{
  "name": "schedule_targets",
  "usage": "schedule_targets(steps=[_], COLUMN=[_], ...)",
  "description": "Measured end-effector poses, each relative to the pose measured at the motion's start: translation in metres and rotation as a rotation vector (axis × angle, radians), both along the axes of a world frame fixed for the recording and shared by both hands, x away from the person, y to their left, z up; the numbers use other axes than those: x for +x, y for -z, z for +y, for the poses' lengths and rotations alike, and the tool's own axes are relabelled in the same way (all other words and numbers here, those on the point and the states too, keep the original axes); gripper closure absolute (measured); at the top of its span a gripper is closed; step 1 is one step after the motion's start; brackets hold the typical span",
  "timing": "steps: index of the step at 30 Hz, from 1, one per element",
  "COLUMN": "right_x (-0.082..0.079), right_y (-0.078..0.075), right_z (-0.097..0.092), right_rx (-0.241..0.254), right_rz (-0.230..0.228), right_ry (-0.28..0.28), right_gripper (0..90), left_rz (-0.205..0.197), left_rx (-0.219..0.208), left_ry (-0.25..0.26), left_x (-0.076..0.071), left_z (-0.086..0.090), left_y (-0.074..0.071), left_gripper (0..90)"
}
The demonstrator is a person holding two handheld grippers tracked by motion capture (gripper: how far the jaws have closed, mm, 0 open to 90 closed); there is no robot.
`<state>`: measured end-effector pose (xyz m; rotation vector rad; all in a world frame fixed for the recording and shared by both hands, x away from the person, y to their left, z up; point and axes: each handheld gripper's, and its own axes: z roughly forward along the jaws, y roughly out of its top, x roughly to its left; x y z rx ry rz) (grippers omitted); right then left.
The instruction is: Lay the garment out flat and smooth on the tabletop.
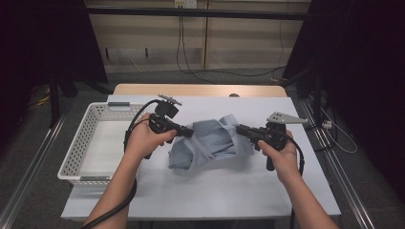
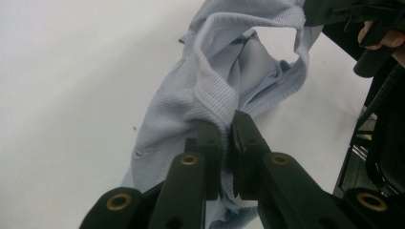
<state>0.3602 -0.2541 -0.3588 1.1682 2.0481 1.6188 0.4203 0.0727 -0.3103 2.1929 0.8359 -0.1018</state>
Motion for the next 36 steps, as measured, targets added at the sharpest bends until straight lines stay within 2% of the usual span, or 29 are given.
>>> schedule_targets(steps=[2, 6, 11, 13, 16, 18, 19, 20, 22, 23, 24, 25, 26, 27, 28, 29, 31, 33, 36], right_x=[0.000, 0.001, 0.011, 0.019, 0.033, 0.047, 0.053, 0.065, 0.089, 0.102, 0.112, 0.125, 0.131, 0.132, 0.132, 0.127, 0.118, 0.105, 0.084], right_y=[-0.001, -0.005, -0.010, -0.014, -0.017, -0.020, -0.022, -0.027, -0.042, -0.052, -0.059, -0.068, -0.072, -0.075, -0.075, -0.073, -0.065, -0.050, -0.030], right_z=[0.000, -0.002, -0.003, -0.003, -0.001, 0.000, 0.001, 0.001, 0.000, -0.002, -0.003, -0.001, 0.001, 0.002, 0.003, 0.002, 0.002, -0.001, -0.006], right_rx=[0.001, 0.001, 0.023, 0.006, -0.027, -0.032, -0.041, -0.039, 0.001, 0.032, 0.044, 0.007, -0.040, -0.078, -0.080, -0.064, -0.095, -0.125, -0.121], right_rz=[0.002, 0.000, 0.021, 0.024, 0.036, 0.050, 0.056, 0.054, 0.035, -0.003, -0.031, -0.065, -0.055, -0.041, -0.036, -0.031, -0.033, -0.008, 0.010], right_ry=[0.001, 0.009, 0.025, 0.028, 0.037, 0.047, 0.048, 0.063, 0.138, 0.197, 0.230, 0.274, 0.317, 0.329, 0.322, 0.302, 0.271, 0.256, 0.231], right_gripper=[88.9, 88.9, 88.9, 88.9, 88.9, 89.1, 89.1, 89.3, 89.1, 86.7, 74.3, 51.1, 36.7, 33.5, 34.9, 31.7, 24.5, 21.7, 20.3], left_rz=[0.000, -0.014, -0.012, 0.001, 0.007, 0.025, 0.014, 0.005, -0.076, -0.091, -0.134, -0.182, -0.173, -0.174, -0.199, -0.200, -0.187, -0.178, -0.147], left_rx=[-0.005, 0.018, 0.029, 0.011, 0.049, 0.034, 0.037, 0.033, 0.024, 0.003, -0.025, -0.027, 0.003, 0.029, 0.040, 0.042, 0.046, 0.048, 0.050], left_ry=[-0.002, -0.007, -0.012, -0.006, -0.020, -0.025, -0.026, -0.051, -0.124, -0.143, -0.218, -0.270, -0.310, -0.319, -0.300, -0.281, -0.255, -0.234, -0.207], left_x=[0.001, 0.005, 0.022, 0.031, 0.054, 0.066, 0.078, 0.088, 0.109, 0.117, 0.127, 0.132, 0.135, 0.135, 0.130, 0.125, 0.115, 0.102, 0.084], left_z=[0.000, 0.000, 0.001, 0.001, 0.002, 0.002, 0.003, 0.004, 0.004, 0.005, 0.008, 0.008, 0.007, 0.006, 0.006, 0.005, 0.003, -0.001, -0.006], left_y=[-0.003, -0.008, -0.017, -0.019, -0.021, -0.024, -0.028, -0.033, -0.044, -0.048, -0.050, -0.048, -0.046, -0.044, -0.039, -0.034, -0.024, -0.010, 0.005], left_gripper=[84.3, 84.3, 84.5, 84.5, 84.7, 85.2, 85.4, 85.6, 85.8, 85.7, 84.1, 67.9, 41.2, 26.1, 27.5, 27.1, 19.6, 19.5, 16.9])
